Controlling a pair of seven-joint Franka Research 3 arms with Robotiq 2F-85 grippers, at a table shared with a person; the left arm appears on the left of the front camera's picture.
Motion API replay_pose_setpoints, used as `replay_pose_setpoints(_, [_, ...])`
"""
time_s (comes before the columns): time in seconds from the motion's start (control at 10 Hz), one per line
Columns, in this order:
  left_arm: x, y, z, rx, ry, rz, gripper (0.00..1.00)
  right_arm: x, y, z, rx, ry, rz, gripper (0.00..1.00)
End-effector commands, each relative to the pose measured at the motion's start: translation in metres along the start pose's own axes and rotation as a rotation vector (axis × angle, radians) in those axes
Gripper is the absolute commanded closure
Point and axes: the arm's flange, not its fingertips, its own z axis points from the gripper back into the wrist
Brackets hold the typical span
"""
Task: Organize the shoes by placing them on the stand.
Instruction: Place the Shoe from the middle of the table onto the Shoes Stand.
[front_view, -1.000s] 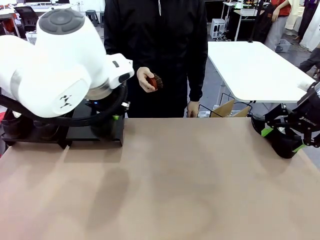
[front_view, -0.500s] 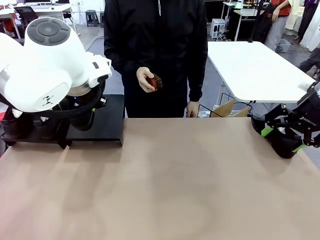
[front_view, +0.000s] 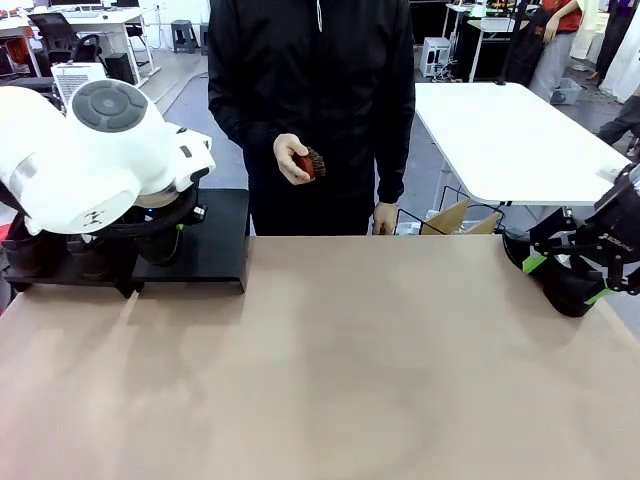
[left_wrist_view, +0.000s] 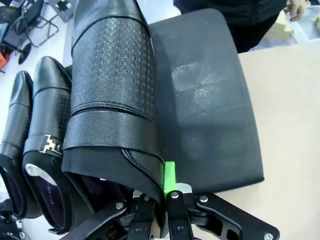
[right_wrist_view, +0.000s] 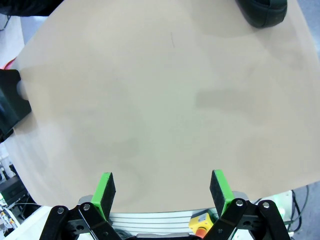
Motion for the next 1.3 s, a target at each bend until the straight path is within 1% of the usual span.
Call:
replay_pose_setpoints(0.0, [0.010,-0.006,-0.001,0.040,-0.039,0.009,1.00,0.001,0.000,0.002,-0.003,0.002,0.018,0.00])
replay_pose_setpoints(0.3, [0.007,-0.004,-0.015,0.071,-0.002,0.013,1.00,0.001,0.000,0.002,-0.003,0.002,0.018,0.00])
replay_pose_setpoints(0.8, [0.004,0.000,-0.032,0.108,0.004,0.037,1.00,0.001,0.000,0.002,-0.003,0.002,0.018,0.00])
replay_pose_setpoints(1.0, [0.002,-0.002,-0.034,0.117,0.024,0.037,1.00,0.001,0.000,0.002,-0.003,0.002,0.018,0.00])
replay_pose_setpoints(1.1, [0.001,-0.002,-0.034,0.125,0.026,0.036,0.89,0.001,0.000,0.002,-0.003,0.002,0.018,0.00])
replay_pose_setpoints(1.2, [0.001,-0.001,-0.035,0.127,0.026,0.032,0.70,0.001,0.000,0.002,-0.003,0.002,0.018,0.00])
